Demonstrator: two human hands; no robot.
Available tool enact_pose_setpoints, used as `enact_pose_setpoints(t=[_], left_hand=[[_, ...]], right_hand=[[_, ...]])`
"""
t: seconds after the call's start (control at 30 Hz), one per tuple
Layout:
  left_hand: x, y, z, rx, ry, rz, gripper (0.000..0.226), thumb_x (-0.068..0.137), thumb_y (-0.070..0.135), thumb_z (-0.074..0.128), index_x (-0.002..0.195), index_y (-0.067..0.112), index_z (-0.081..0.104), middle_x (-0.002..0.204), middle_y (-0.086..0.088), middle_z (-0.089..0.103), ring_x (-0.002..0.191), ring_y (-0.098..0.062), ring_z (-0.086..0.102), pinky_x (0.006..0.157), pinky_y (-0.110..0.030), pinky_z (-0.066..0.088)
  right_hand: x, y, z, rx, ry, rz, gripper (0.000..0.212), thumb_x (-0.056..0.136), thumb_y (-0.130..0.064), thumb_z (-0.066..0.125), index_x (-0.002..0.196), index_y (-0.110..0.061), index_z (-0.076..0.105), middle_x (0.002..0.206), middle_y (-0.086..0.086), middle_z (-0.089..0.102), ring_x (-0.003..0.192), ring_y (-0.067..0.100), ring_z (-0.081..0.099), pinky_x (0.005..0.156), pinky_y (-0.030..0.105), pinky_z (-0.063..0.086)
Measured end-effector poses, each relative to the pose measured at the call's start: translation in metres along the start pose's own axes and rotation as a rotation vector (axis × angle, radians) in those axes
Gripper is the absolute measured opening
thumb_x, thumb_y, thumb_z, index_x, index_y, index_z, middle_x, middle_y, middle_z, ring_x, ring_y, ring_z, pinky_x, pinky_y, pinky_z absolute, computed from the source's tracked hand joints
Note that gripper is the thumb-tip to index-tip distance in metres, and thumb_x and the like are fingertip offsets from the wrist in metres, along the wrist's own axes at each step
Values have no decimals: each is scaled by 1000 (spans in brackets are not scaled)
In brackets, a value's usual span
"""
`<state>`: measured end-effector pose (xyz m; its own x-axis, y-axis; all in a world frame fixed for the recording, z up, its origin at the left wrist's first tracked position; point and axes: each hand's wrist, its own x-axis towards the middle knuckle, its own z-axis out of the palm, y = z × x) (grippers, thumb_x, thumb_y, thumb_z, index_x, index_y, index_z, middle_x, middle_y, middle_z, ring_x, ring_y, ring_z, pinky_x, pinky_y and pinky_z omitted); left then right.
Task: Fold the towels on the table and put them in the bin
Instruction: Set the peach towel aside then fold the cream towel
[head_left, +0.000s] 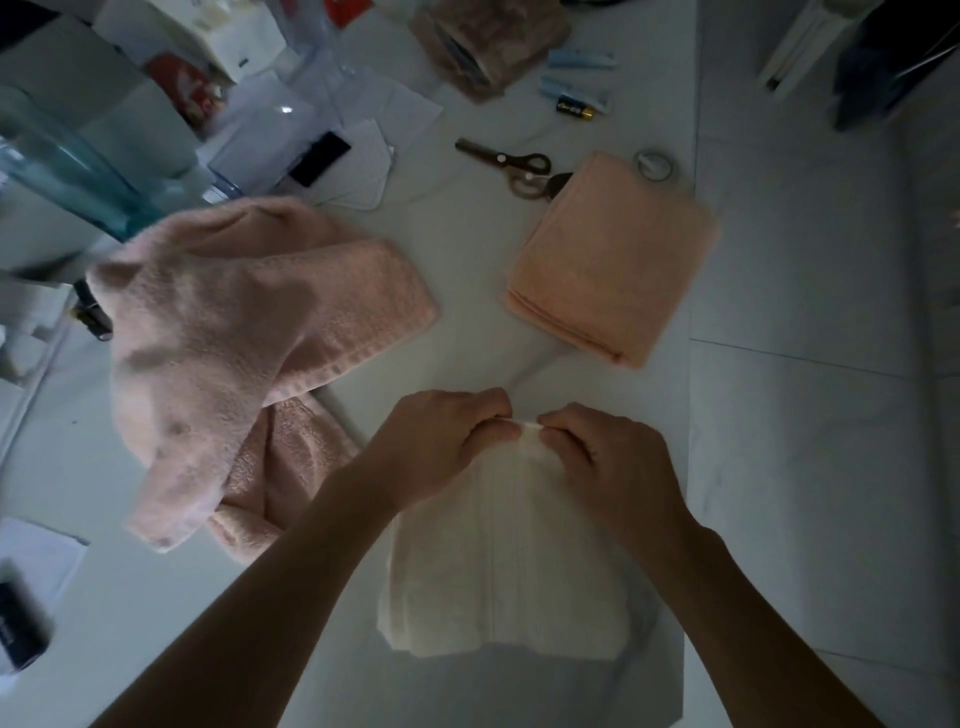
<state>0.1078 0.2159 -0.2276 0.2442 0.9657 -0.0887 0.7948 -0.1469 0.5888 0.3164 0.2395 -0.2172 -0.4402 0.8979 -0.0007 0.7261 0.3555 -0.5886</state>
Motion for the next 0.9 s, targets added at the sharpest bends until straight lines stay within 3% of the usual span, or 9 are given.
enact_pose_setpoints(t=[0.1, 0.23, 0.33, 0.4, 0.47, 0.53, 0.63, 0.77, 0.9], left_hand=[[0, -3, 3, 23, 98, -41, 32, 97, 45, 45, 90, 21, 65, 80, 6, 66, 73, -15, 61, 64, -31, 45], [5, -8, 14, 114, -28, -326, 24, 99, 40, 49, 94, 21, 63, 94, 2, 65, 88, -22, 60, 77, -35, 40], [7, -9, 16, 73, -45, -334, 24, 100, 40, 47, 93, 22, 60, 95, 4, 64, 89, -20, 61, 72, -34, 39], [2, -12, 13, 12, -19, -305, 20, 98, 37, 54, 93, 20, 63, 95, 3, 64, 91, -21, 61, 75, -35, 42], [-9, -11, 10, 29, 81, -282, 17, 92, 34, 65, 98, 18, 66, 100, 0, 63, 97, -24, 59, 84, -37, 42], [-20, -4, 10, 81, 179, -293, 27, 89, 31, 69, 112, 18, 67, 116, -5, 60, 109, -27, 55, 94, -39, 40], [-33, 14, 14, 57, 260, -342, 43, 95, 19, 62, 138, 14, 55, 148, -16, 45, 136, -35, 43, 111, -46, 35], [-62, 37, 26, -22, 269, -342, 55, 104, 19, 40, 157, 14, 26, 167, -13, 13, 155, -29, 8, 123, -50, 15], [-111, 42, 56, 59, 74, -131, 58, 106, 41, 14, 157, 14, 22, 166, -1, 16, 154, -17, 10, 121, -53, 18]], right_hand=[[4, -1, 4, -56, 12, 17, 29, 96, -33, 45, 98, -22, 72, 84, -8, 73, 71, 11, 66, 66, 32, 54], [10, 4, 20, -133, -111, 171, 21, 99, -29, 51, 100, -20, 70, 97, -3, 69, 92, 19, 60, 75, 35, 48], [11, 0, 20, -106, -109, 233, 20, 99, -26, 52, 104, -19, 69, 105, -2, 66, 98, 20, 58, 80, 35, 48], [4, -5, 15, -95, -122, 278, 28, 100, -23, 49, 123, -19, 64, 128, 1, 61, 117, 22, 54, 97, 37, 46], [-7, -16, 11, -195, -143, 326, 47, 102, -24, 42, 148, -15, 42, 156, 6, 39, 144, 25, 34, 117, 40, 30], [-23, -41, 13, -309, -94, 211, 58, 101, -29, 33, 154, -8, 27, 163, 12, 24, 152, 30, 18, 122, 48, 18], [-48, -71, 32, -282, -143, 9, 64, 98, -36, 30, 154, -5, 28, 163, 16, 23, 152, 31, 16, 121, 52, 16], [-54, -63, 54, -447, -357, 67, 69, 102, -40, 25, 158, -5, 7, 166, 17, 3, 153, 31, -2, 123, 50, -2], [-63, -61, 61, -495, -366, 37, 72, 96, -40, 34, 156, -4, 18, 164, 21, 11, 152, 37, 10, 120, 58, 17]])
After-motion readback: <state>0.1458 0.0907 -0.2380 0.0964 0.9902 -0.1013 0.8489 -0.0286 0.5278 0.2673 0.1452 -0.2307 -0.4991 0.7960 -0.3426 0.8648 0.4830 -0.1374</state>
